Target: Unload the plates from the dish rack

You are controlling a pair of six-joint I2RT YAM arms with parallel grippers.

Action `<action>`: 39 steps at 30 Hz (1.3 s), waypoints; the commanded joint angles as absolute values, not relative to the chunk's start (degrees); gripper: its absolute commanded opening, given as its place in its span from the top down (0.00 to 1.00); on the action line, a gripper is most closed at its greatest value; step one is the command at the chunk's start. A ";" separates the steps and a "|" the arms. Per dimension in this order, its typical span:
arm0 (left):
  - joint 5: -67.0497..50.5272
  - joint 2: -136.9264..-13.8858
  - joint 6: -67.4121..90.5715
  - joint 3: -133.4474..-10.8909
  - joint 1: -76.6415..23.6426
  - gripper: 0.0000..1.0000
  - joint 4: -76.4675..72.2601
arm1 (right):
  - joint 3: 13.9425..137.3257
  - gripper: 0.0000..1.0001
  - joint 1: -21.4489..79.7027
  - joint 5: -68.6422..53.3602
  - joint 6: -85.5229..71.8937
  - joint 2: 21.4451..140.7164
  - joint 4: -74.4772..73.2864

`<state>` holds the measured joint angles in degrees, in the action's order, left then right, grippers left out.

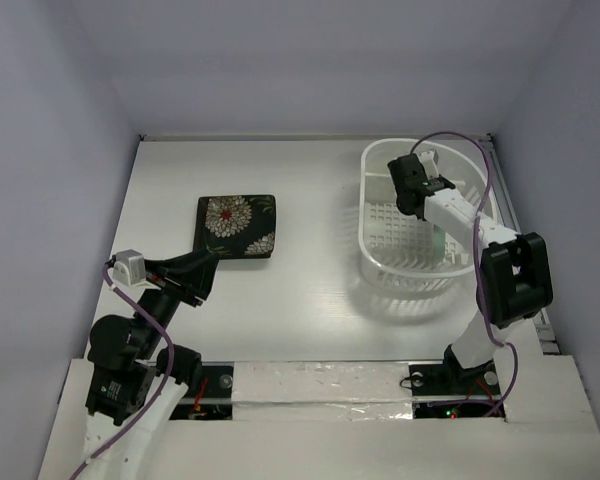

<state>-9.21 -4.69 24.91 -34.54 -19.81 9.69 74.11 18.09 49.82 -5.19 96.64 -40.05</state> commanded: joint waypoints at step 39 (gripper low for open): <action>-7.91 -9.14 25.22 -35.42 -20.13 0.66 7.82 | 72.00 1.00 55.18 12.29 -30.21 67.05 -10.39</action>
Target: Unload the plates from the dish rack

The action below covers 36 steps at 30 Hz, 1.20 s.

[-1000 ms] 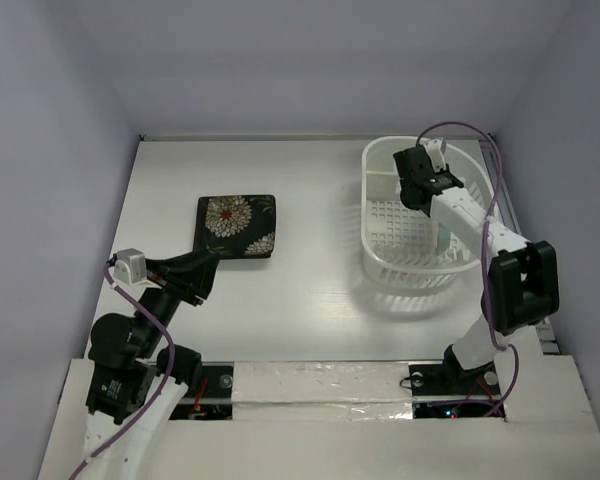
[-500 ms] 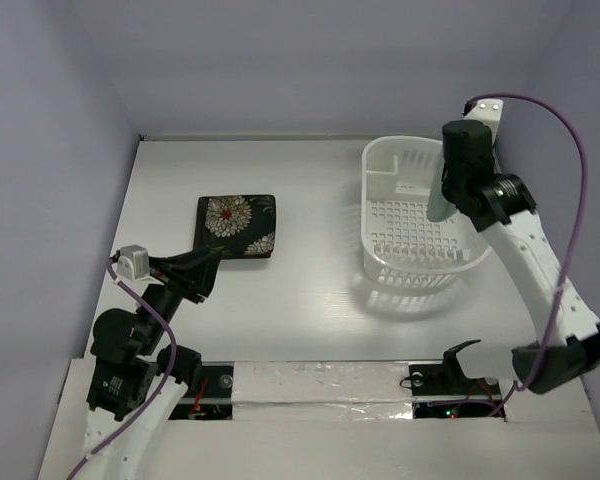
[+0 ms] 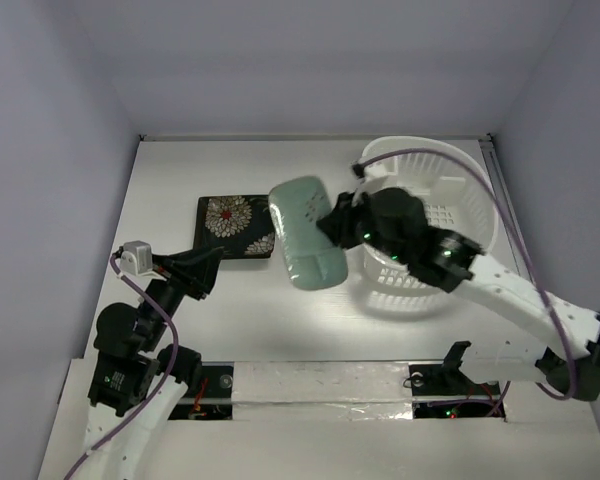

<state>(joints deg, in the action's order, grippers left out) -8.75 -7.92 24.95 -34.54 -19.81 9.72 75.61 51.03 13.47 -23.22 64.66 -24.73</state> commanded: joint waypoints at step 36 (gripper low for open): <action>-7.21 -13.36 25.49 -35.33 -19.60 0.66 7.91 | 45.97 0.94 67.24 42.10 -55.89 88.15 8.79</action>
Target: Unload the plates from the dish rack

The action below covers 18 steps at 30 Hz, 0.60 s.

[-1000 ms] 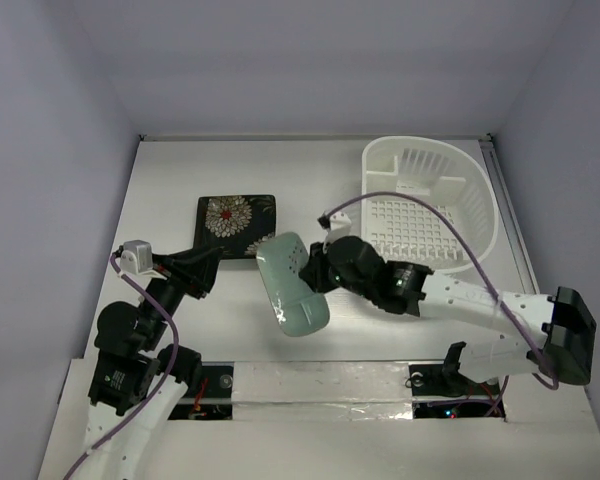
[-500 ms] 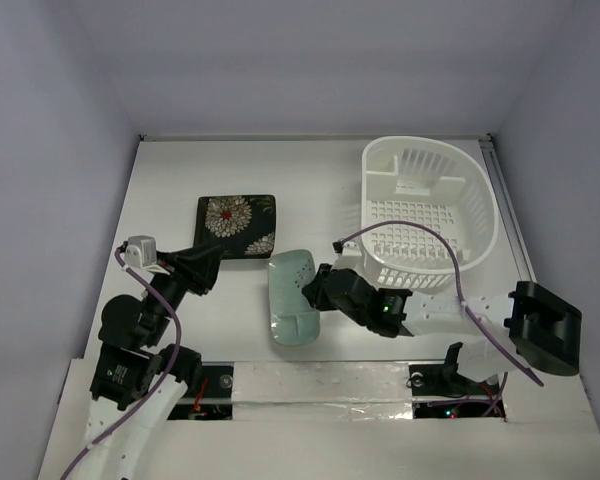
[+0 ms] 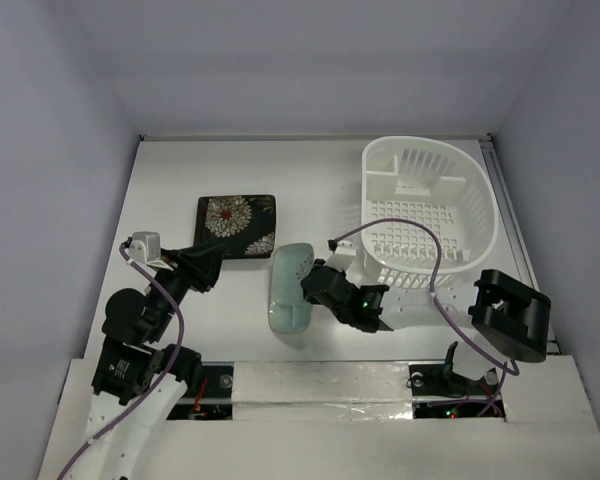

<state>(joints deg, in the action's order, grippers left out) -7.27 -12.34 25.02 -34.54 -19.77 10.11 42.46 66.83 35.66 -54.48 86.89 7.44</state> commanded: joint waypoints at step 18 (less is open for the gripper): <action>-9.40 -14.41 25.31 -34.98 -16.88 0.57 7.03 | 50.27 0.33 67.24 47.99 -51.86 90.35 0.18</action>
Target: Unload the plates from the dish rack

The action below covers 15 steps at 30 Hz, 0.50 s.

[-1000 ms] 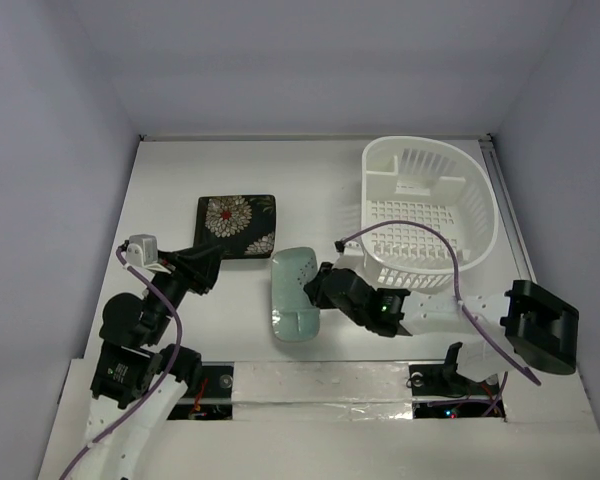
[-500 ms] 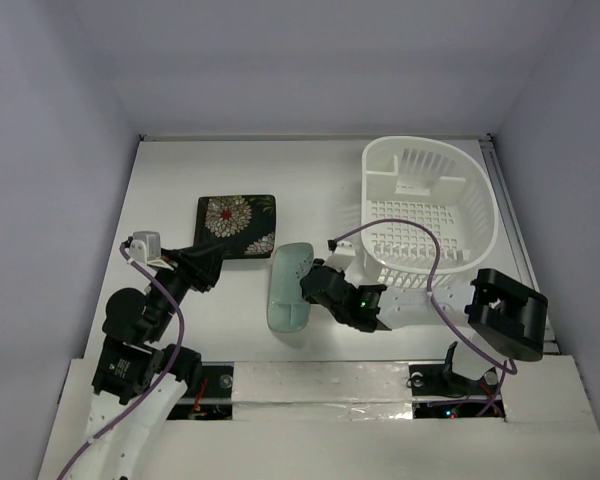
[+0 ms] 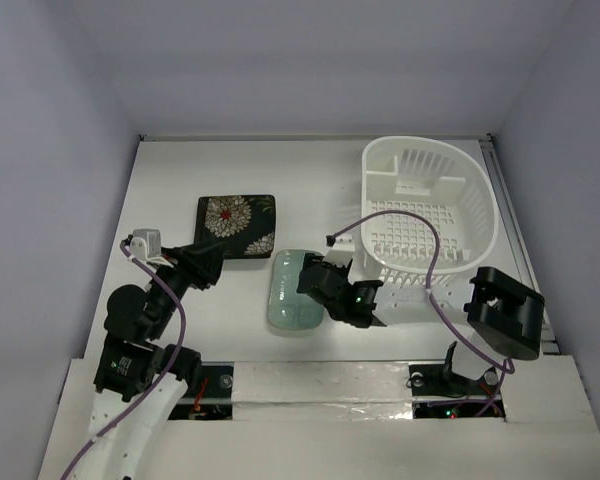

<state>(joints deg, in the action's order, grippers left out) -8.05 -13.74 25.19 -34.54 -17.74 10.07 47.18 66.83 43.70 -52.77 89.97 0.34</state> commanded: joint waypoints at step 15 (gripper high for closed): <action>-13.35 -14.77 24.87 -34.98 -13.97 0.40 5.80 | 53.80 1.00 69.43 54.75 -36.92 62.17 -6.50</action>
<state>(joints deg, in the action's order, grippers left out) -11.40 -14.17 25.15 -34.54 -14.39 9.17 51.79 69.08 48.84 -41.67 69.69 -5.87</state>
